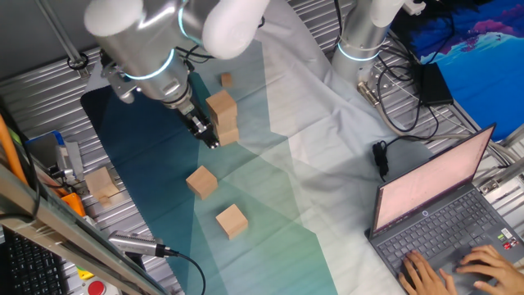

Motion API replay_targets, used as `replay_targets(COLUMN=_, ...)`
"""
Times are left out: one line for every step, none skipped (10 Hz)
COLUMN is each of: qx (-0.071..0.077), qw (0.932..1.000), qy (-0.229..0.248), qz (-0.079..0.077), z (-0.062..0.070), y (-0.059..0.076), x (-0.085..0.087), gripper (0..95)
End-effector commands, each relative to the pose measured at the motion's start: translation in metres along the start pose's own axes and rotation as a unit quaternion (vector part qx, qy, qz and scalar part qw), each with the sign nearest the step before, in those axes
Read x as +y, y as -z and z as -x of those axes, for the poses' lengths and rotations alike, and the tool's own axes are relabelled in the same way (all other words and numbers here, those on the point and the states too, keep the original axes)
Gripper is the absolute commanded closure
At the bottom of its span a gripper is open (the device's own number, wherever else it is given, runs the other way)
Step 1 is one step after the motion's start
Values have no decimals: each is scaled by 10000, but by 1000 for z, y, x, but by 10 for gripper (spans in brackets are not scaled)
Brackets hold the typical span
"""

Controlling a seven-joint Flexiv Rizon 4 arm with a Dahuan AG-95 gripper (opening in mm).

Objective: Stack the blocks in a vertical line of five

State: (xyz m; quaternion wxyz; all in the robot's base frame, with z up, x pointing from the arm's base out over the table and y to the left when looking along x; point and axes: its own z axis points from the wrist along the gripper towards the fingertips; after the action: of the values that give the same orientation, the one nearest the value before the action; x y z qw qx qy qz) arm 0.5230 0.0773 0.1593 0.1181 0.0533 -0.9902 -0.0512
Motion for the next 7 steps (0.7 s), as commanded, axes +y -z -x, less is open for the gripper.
replay_targets(qx=6, qw=9999, qy=66, qz=-113, z=0, y=1, x=4, gripper=190)
replay_targets(qx=0, qw=9999, qy=18, qz=-103, z=1, y=0, x=6, gripper=380)
replay_targets(qx=0, qw=9999, qy=18, qz=-103, z=1, y=0, x=6, gripper=380)
replay_targets(qx=0, qw=9999, qy=18, qz=-103, z=1, y=0, x=6, gripper=380)
replay_targets(qx=0, qw=9999, qy=18, qz=-103, z=1, y=0, x=6, gripper=380)
replay_targets(qx=0, qw=9999, qy=18, qz=-103, z=1, y=0, x=6, gripper=380)
replay_targets(qx=0, qw=9999, qy=18, qz=-103, z=1, y=0, x=6, gripper=380)
